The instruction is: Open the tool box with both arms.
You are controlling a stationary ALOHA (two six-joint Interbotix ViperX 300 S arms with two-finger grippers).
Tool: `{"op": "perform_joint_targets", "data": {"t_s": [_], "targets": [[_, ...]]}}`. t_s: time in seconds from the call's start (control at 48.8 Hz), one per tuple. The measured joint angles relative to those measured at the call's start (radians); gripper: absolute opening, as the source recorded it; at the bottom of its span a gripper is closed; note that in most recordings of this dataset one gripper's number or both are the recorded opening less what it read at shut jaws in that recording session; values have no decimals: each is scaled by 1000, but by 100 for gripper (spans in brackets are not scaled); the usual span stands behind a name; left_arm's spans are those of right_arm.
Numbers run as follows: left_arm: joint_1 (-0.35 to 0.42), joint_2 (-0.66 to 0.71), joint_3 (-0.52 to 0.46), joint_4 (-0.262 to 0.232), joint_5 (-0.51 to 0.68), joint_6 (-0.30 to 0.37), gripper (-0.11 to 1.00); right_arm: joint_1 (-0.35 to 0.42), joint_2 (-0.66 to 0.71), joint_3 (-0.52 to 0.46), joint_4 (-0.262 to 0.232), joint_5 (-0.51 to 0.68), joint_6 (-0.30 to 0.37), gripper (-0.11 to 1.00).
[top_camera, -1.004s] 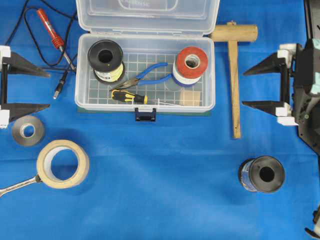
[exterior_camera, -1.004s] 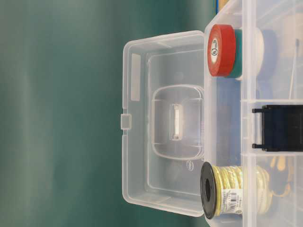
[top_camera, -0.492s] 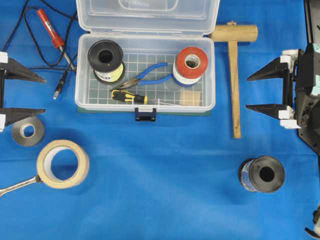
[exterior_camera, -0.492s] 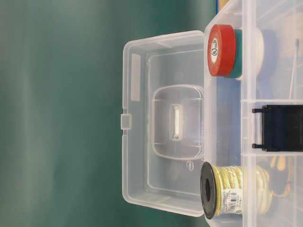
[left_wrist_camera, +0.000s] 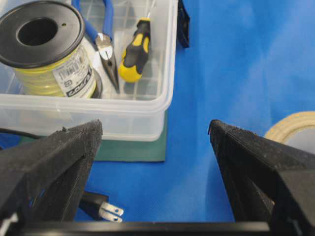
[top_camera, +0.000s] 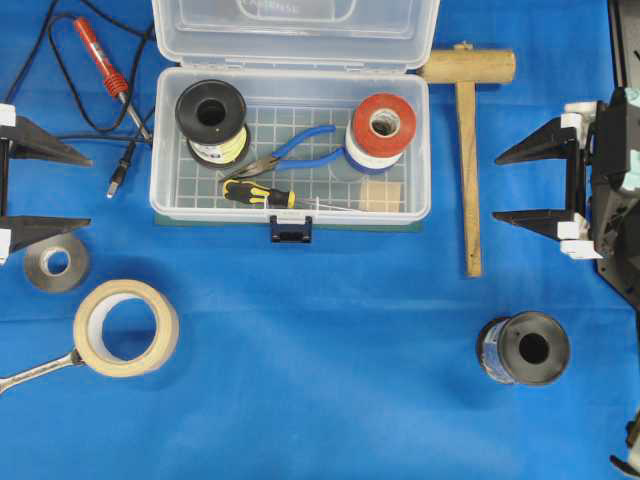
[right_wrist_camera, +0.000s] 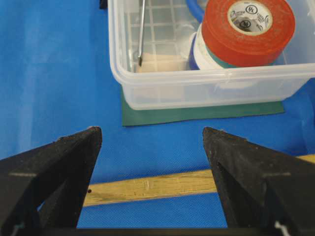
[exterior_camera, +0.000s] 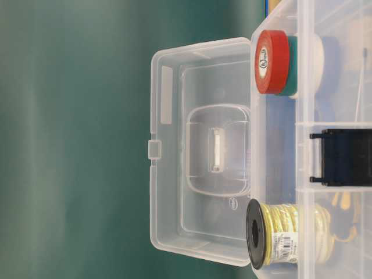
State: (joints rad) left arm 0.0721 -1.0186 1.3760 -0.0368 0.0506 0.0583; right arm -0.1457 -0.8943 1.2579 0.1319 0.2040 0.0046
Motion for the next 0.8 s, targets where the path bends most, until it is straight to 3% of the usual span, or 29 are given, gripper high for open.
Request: {"op": "perform_joint_targets", "data": {"t_s": [0.799], "targets": [[-2, 0, 0, 0, -2, 0, 87, 0, -12, 0, 0, -3, 0, 81]]}}
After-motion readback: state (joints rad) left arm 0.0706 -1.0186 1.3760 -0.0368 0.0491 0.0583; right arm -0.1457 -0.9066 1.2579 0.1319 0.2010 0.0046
